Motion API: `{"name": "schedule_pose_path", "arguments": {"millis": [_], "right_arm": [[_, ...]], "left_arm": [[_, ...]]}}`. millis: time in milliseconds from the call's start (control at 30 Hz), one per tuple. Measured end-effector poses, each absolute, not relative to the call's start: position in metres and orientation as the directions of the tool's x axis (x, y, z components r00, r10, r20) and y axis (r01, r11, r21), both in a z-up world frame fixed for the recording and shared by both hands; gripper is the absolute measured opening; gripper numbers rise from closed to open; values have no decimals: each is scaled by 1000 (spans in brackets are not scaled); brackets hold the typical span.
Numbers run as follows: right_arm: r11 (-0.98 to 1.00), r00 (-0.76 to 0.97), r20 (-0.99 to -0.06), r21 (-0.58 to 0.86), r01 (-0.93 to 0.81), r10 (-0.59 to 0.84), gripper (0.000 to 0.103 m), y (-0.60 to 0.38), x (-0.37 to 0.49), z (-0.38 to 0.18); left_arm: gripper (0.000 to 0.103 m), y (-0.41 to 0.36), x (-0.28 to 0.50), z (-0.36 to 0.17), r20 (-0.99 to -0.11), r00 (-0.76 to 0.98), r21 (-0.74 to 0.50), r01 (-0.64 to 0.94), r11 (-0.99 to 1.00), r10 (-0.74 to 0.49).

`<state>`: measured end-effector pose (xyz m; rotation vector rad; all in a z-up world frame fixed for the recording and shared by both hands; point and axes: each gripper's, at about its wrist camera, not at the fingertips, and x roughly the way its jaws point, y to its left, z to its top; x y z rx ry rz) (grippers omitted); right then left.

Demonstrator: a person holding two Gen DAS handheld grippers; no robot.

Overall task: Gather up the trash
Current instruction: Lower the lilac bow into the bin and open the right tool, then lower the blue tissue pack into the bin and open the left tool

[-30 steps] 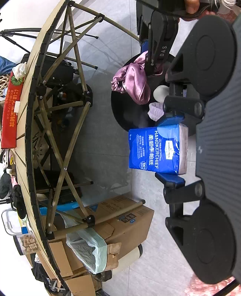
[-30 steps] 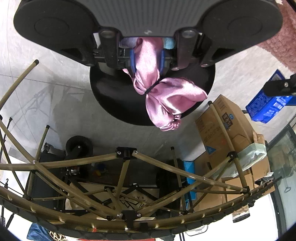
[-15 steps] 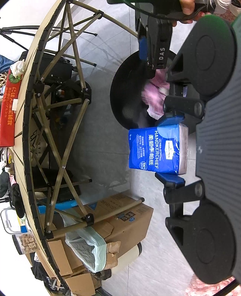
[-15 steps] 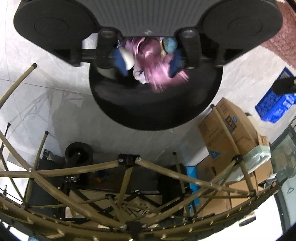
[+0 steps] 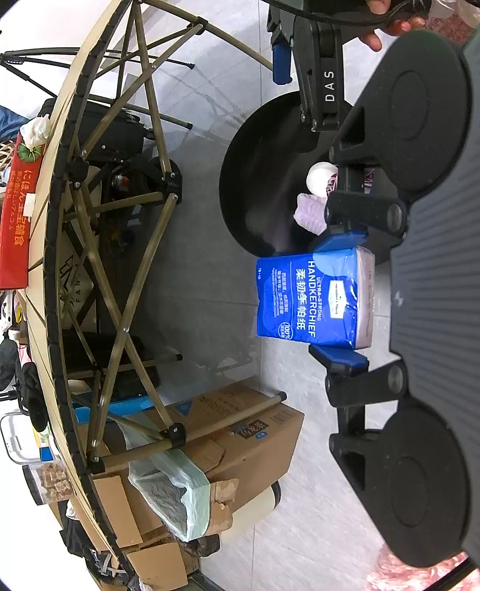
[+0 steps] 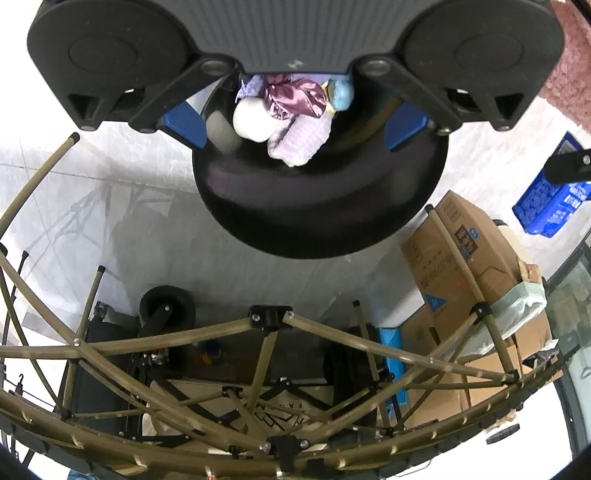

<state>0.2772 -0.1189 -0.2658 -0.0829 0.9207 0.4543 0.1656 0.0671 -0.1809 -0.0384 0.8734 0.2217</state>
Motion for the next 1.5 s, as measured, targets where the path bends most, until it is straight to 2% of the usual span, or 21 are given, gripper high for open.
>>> {"name": "schedule_pose_path", "arguments": {"millis": [667,1500], "right_arm": [[929,545,-789,85,-361,284,103,-147,267,-239],[992,608,-784,67,-111,121,103,-235,277,-207]], "left_arm": [[52,43,178,-169,-750,649,43,-142,989,126],[52,1,233,-178,-763,646,10,-27,1000,25]]}}
